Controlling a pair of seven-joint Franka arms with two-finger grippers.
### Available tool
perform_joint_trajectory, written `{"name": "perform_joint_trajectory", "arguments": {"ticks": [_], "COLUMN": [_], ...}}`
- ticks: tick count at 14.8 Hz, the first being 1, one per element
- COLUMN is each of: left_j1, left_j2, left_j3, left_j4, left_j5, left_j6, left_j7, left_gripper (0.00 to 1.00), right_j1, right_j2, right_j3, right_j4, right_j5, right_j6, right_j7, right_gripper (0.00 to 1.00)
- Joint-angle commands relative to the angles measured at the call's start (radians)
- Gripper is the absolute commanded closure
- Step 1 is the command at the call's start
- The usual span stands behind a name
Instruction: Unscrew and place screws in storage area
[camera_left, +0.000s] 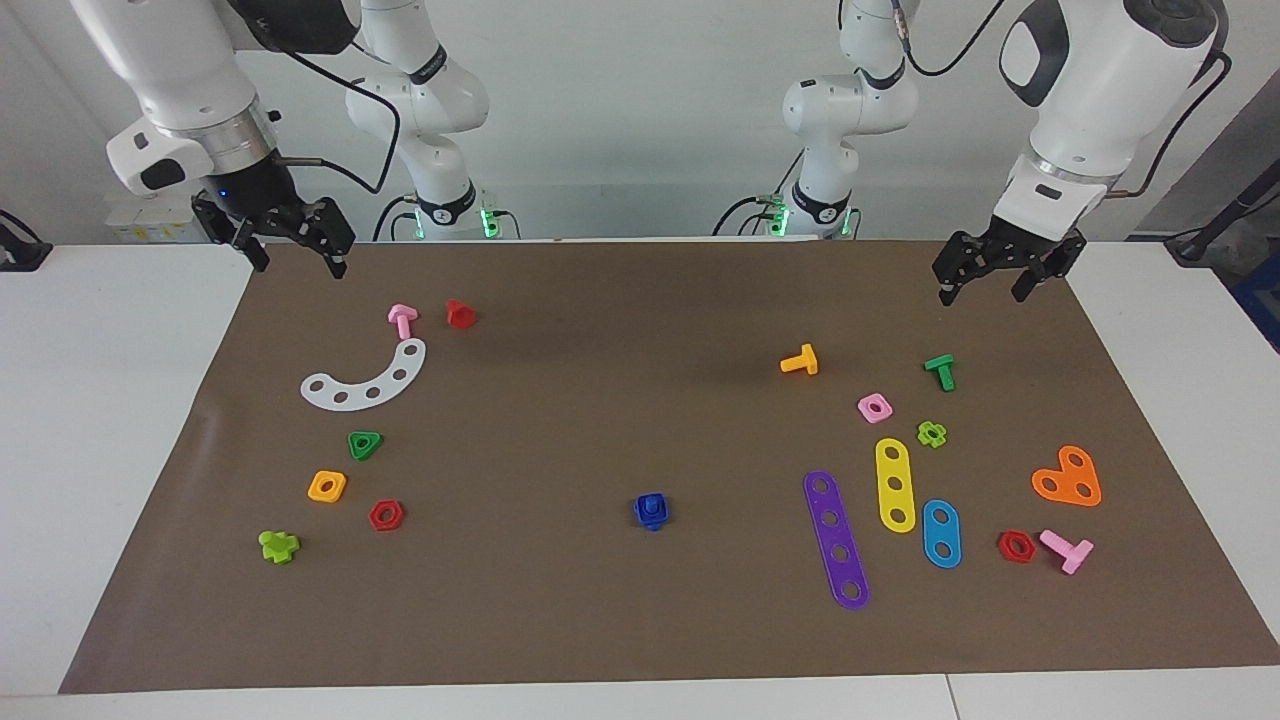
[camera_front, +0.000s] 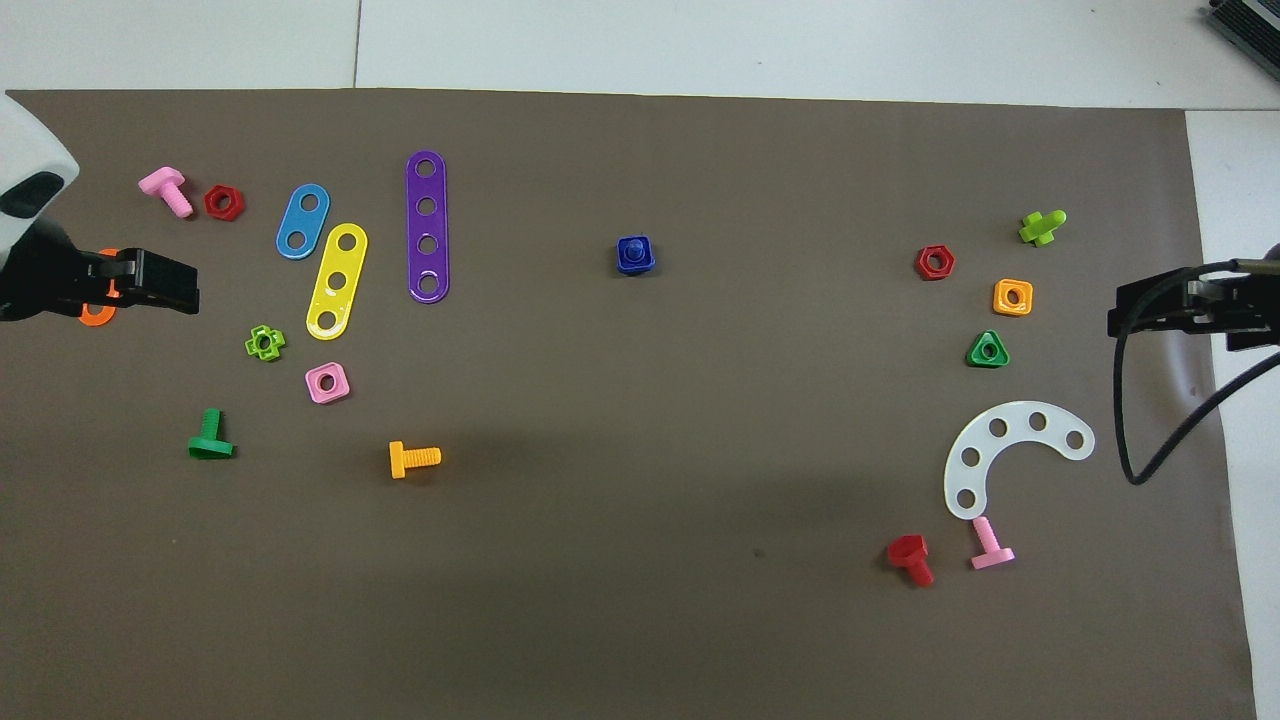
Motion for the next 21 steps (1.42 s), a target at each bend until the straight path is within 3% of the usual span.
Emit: {"name": "perform_joint_trajectory", "arguments": {"ticks": [1, 12, 16, 18, 21], "left_j1": [0.019, 0.004, -0.042, -0.099, -0.200], "left_j2": [0.005, -0.020, 0.016, 0.064, 0.204], "left_j3": [-0.009, -0.015, -0.015, -0.016, -0.015], "left_j4": [0.009, -0.062, -0.043, -0.004, 0.147], "left_j5": [-0.005, -0.023, -0.092, -0.103, -0.100], "left_j6": [0.001, 0.049, 0.089, 0.103, 0.125], "left_j7": [0.017, 0.031, 0.016, -0.041, -0.187], "left_gripper": [0.00, 0.00, 0.07, 0.07, 0.09], "right_j1": [-0.006, -0.006, -0.006, -0.007, -0.006], "right_j2": [-0.024, -0.024, -0.024, -0.024, -0.024], "right_j3": [0.006, 0.006, 0.006, 0.006, 0.006], "right_j4": [-0.029, -0.029, -0.029, -0.029, -0.029], "right_j5": [0.001, 0.001, 0.001, 0.001, 0.001], "right_j6": [0.015, 0.015, 0.015, 0.015, 0.015], "right_j7": [0.009, 0.009, 0.009, 0.009, 0.009], "right_gripper": [0.00, 0.00, 0.00, 0.00, 0.00]}}
